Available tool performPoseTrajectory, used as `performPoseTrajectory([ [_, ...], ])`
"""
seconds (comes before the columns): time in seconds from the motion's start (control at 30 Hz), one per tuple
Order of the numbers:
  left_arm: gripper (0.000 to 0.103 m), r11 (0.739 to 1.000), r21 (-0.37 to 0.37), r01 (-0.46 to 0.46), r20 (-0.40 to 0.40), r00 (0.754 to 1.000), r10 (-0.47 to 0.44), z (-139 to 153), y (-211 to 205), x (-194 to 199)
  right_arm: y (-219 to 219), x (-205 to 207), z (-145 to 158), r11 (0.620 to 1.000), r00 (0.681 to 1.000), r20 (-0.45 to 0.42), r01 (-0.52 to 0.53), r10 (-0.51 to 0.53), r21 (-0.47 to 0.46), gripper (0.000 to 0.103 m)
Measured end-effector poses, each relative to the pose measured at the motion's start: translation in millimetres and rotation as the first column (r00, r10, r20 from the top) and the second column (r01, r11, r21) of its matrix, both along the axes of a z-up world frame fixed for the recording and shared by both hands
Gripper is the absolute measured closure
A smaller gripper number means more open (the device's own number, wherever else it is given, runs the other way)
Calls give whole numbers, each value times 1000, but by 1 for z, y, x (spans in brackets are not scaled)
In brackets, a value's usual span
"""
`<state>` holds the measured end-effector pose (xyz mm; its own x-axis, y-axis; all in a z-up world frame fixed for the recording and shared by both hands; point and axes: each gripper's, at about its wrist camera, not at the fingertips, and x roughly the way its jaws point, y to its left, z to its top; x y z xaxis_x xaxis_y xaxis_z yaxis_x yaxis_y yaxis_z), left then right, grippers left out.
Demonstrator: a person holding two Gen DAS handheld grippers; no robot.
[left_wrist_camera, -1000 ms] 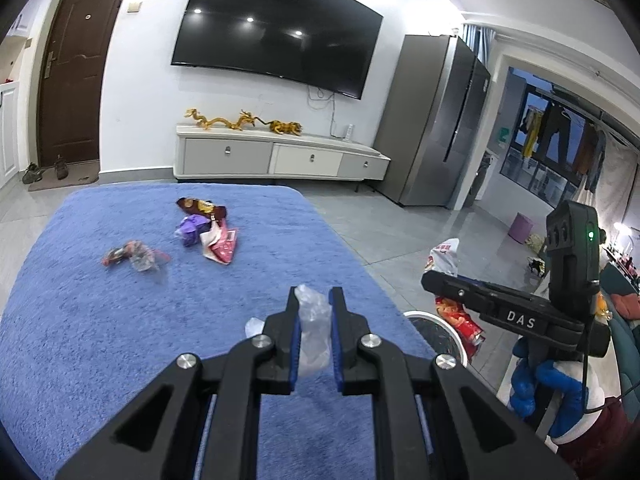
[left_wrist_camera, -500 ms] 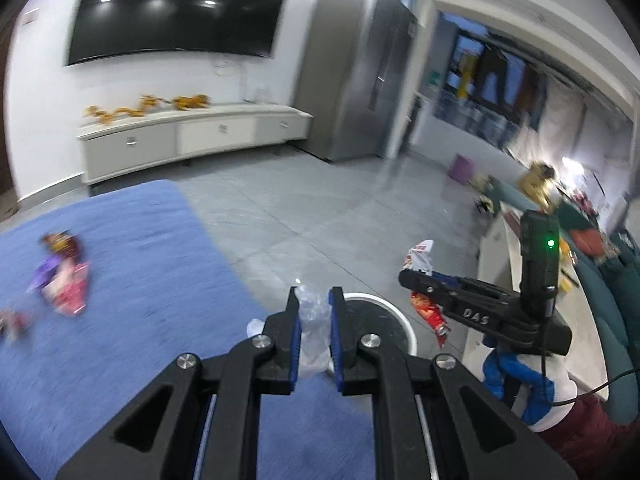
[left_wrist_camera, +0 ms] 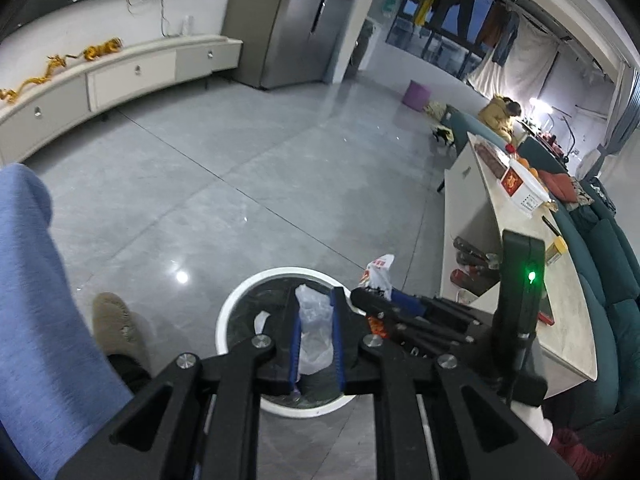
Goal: Collect trash
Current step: 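Carry both items over the trash bin and open both tools to drop them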
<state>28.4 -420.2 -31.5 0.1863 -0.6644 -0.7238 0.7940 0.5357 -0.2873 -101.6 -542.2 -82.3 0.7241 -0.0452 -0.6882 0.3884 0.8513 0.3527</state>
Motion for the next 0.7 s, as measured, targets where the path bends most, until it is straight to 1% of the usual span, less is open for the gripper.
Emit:
performPoseTrajectory([
  [0.13,90,1000,10,5,-46,999,-4,-17,-21,10,-12,2,-16,999,999,-31,30,-29,16,78],
  [0.2,90,1000,19,1,-65,998,0,-25,-27,13,-18,4,-20,999,999,-39,38,-36,28,76],
  [0.3,89,999,32,-6,-85,996,9,-31,-31,14,-20,5,-26,998,998,-51,47,-46,29,63],
  [0.33,89,999,37,-8,-89,996,11,-35,-34,14,-19,6,-27,998,998,-52,49,-47,31,55],
  [0.37,89,999,40,-8,-94,996,12,-37,-34,14,-19,6,-28,998,997,-54,52,-50,32,52],
  [0.57,88,999,37,-18,-125,992,23,-44,-36,16,-18,3,-33,997,996,-66,68,-65,37,52],
  [0.6,80,999,35,-20,-129,991,24,-44,-36,16,-18,2,-33,997,996,-65,71,-68,38,52],
  [0.63,61,999,30,-26,-134,991,29,-44,-36,16,-18,1,-32,996,995,-65,76,-73,37,52],
  [0.67,52,999,25,-36,-133,990,39,-44,-36,16,-18,-2,-32,996,995,-64,83,-81,36,52],
  [0.7,46,999,17,-49,-129,990,51,-43,-36,16,-18,-3,-32,996,994,-65,87,-85,36,52],
])
